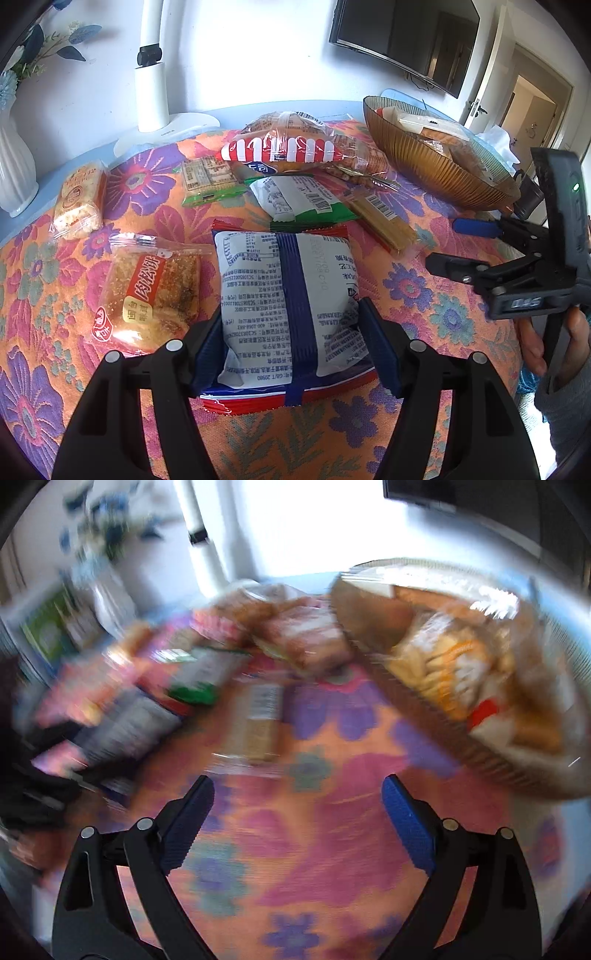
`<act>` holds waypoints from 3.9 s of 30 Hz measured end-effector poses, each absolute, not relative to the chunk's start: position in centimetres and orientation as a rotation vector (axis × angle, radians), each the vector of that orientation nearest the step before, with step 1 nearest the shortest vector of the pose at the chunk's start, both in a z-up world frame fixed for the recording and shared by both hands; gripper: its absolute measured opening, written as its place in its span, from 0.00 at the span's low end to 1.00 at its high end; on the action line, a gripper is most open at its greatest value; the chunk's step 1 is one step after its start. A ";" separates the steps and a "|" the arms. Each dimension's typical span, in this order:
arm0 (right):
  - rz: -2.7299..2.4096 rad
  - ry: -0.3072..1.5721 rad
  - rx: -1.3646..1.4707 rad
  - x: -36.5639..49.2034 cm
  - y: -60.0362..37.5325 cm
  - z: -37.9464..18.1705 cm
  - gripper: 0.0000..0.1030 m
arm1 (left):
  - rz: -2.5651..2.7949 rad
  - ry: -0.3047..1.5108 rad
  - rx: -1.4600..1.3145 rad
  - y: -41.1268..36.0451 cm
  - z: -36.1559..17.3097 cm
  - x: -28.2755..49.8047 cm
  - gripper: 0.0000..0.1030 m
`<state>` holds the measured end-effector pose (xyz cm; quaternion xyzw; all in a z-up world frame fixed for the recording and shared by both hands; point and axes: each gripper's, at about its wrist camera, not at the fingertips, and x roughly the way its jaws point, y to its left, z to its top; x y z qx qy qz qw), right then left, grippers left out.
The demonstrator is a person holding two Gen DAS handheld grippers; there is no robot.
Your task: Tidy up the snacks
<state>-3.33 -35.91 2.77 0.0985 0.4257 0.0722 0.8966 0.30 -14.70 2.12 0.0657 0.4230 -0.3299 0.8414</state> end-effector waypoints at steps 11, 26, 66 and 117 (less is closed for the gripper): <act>-0.034 0.934 -0.002 1.0 -31.1 2.5 0.37 | -0.694 0.884 0.150 -14.7 2.3 -0.1 0.61; -0.032 0.631 0.242 -10.4 -41.1 13.8 0.36 | -0.827 0.663 0.212 -20.4 13.2 -3.5 0.52; 0.072 0.872 0.099 -1.7 -25.8 6.3 0.73 | -0.420 0.627 -0.011 -5.2 16.9 2.8 0.84; -0.167 0.916 0.078 5.0 -24.7 1.0 0.97 | -0.376 0.680 -0.078 -9.8 21.2 2.6 0.90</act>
